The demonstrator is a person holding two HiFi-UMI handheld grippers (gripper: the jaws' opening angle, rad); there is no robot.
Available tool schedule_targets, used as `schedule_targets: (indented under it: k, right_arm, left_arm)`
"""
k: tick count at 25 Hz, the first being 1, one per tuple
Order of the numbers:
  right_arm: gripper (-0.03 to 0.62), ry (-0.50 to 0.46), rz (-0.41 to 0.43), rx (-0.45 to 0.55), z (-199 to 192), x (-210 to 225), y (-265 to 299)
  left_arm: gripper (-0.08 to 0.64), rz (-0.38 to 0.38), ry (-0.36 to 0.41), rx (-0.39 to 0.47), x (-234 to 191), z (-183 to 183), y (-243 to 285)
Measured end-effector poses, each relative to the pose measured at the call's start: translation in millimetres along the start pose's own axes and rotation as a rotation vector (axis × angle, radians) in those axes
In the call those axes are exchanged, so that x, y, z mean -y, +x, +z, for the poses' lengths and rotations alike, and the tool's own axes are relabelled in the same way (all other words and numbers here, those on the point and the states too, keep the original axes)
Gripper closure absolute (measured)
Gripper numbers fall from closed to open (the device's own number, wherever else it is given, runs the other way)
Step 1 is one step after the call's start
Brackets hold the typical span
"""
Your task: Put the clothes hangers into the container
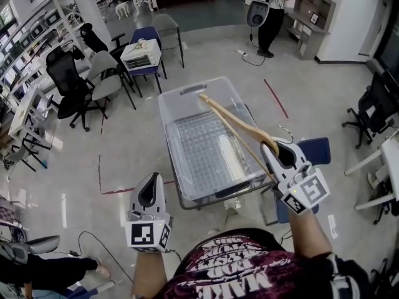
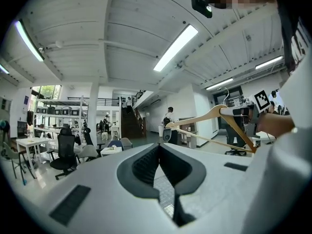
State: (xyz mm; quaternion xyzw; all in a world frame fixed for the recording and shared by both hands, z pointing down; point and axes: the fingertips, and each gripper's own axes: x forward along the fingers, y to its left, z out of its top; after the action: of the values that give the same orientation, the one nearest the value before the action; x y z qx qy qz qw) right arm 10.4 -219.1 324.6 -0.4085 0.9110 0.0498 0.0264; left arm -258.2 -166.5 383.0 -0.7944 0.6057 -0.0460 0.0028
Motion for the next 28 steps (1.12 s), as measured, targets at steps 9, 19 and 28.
schedule_targets:
  k: [9, 19, 28]
  right_arm:
    - [0.531, 0.037, 0.041, -0.032, -21.7, 20.0, 35.5]
    - [0.531, 0.078, 0.104, -0.1, -60.4, 48.9, 84.5]
    - [0.531, 0.145, 0.154, -0.18, -116.9, 85.3, 127.5]
  left_arm:
    - [0.554, -0.016, 0.012, -0.032, 1.4, -6.5, 41.5]
    - [0.554, 0.007, -0.001, -0.073, -8.1, -19.0, 94.0]
    - [0.554, 0.031, -0.02, -0.129, -8.4, -40.5, 148.6]
